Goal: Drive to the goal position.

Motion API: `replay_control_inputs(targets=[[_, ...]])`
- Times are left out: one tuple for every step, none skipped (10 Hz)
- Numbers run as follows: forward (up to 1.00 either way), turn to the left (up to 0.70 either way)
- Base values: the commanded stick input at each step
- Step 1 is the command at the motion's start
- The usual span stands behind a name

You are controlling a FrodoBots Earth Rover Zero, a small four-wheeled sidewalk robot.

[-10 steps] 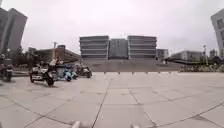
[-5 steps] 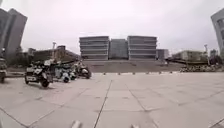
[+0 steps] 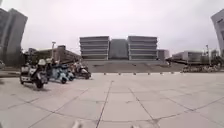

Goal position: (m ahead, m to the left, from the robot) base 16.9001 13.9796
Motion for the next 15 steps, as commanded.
replay_control_inputs(targets=[[0.7,0.0],[0.7,0.0],[0.7,0.0],[0.7,0.0],[0.7,0.0],[0.7,0.0],[0.7,0.0],[0.7,0.0],[0.7,-0.28],[0.7,-0.24],[0.7,-0.17],[0.7,-0.09],[0.7,-0.02],[0.7,0.0],[0.7,0.0]])
